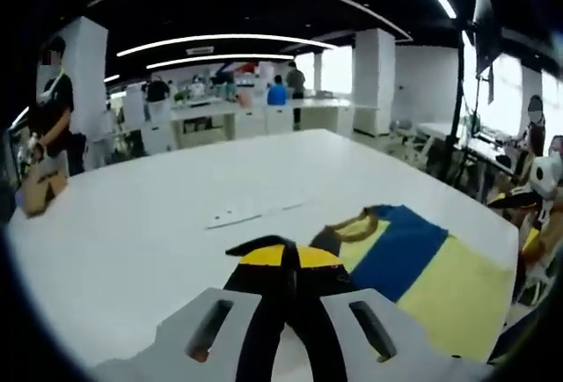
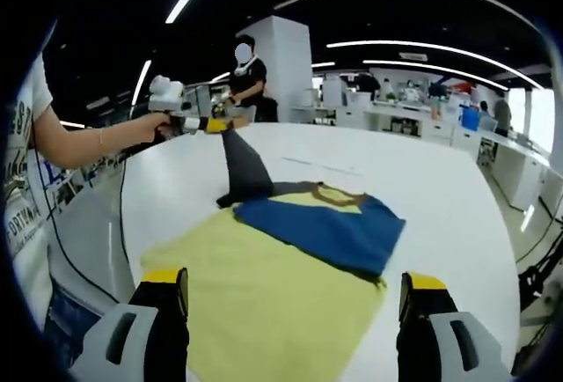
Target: Fold the garment on the visible template until the final outline fits inside the template.
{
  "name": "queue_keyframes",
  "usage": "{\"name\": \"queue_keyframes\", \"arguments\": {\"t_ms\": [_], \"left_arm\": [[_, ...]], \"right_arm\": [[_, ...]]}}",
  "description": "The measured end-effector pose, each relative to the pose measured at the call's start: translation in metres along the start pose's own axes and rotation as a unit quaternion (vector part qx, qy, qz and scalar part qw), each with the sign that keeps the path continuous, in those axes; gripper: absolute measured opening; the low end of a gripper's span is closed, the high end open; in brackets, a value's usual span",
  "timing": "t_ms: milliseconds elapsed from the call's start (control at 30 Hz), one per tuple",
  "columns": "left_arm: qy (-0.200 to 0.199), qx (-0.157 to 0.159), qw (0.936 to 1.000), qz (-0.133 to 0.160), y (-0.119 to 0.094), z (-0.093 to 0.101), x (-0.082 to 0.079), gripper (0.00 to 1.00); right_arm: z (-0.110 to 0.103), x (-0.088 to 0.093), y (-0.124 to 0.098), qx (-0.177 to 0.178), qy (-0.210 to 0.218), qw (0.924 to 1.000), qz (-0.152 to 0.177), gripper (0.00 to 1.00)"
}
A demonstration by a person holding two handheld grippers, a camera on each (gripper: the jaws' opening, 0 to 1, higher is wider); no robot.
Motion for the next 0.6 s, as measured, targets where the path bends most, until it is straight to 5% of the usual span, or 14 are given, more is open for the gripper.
{"name": "queue_keyframes", "arguments": {"t_ms": [300, 600], "left_arm": [[0.018, -0.057, 0.998, 0.021, -0.034, -0.031, -0.012, 0.0], [0.007, -0.128, 0.9915, 0.022, -0.065, -0.07, -0.001, 0.0]], "right_arm": [[-0.003, 0.002, 0.001, -0.006, -0.002, 1.0, 0.0, 0.99], [-0.007, 0.004, 0.003, -0.014, -0.005, 0.9999, -0.005, 0.99]]}}
Point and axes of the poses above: the point that each gripper's makers call its tool centre point, and the gripper's own axes: y roughly forward along the fingers, z roughly to its right, x roughly out of its underside, the point moved 7 cm from there along -y, roughly backward along the fingers, and after that the axes turned 11 degrees about -y, right-handed, at the moved point
